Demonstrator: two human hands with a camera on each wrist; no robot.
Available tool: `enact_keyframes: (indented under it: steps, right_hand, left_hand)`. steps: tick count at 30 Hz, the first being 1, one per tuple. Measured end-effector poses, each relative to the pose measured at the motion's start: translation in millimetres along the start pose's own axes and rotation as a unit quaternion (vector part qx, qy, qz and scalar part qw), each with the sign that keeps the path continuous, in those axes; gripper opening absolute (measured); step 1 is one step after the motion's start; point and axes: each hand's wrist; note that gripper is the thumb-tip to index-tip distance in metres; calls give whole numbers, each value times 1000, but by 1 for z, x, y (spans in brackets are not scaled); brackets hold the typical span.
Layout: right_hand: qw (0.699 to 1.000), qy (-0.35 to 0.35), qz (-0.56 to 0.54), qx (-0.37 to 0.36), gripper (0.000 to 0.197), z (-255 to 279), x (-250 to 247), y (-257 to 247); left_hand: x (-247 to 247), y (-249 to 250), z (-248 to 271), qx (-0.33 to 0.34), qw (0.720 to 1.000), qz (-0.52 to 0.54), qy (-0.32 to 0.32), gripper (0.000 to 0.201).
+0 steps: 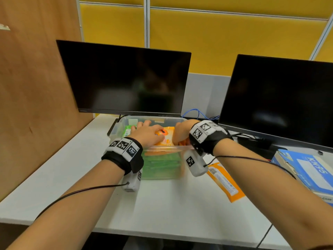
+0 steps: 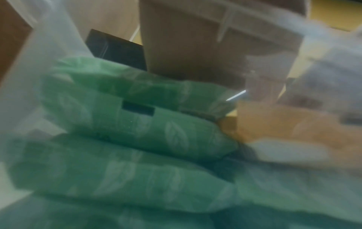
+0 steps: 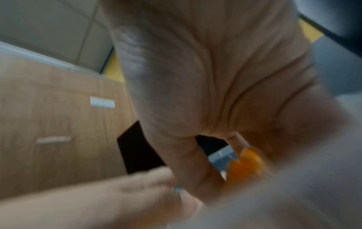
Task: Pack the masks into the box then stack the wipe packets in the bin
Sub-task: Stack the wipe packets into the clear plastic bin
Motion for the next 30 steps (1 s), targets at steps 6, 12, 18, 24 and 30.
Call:
enact_keyframes:
  steps: [6,12,18,24,30]
  right_hand:
    - [999,10,35,-26,25,-2,-9,6]
    - [991,83,-104,-7,21,1,-15,23]
    - [986,81,-105,101,24,-8,-3,75]
    - [982,-91,31,164,67,10,78,109]
    - [975,-146,-56,158,78,9,99,112]
  left_hand:
    - [4,-4,-10,7,1000,6,-14,50]
    - [5,-7,-14,16,1000,-14,7,47]
    - [5,-8,-13,-7,999,-48,12,53]
    - [7,-9,-13,-8,999,-37,2,56]
    - [7,-8,-11,-11,999,-34,-6,56]
Point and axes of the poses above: each hand's wrist, its own z-axis away from the middle knuckle, its own x-axis out of the palm, y = z × x, and after that the axes turned 1 degree about x, right-handed
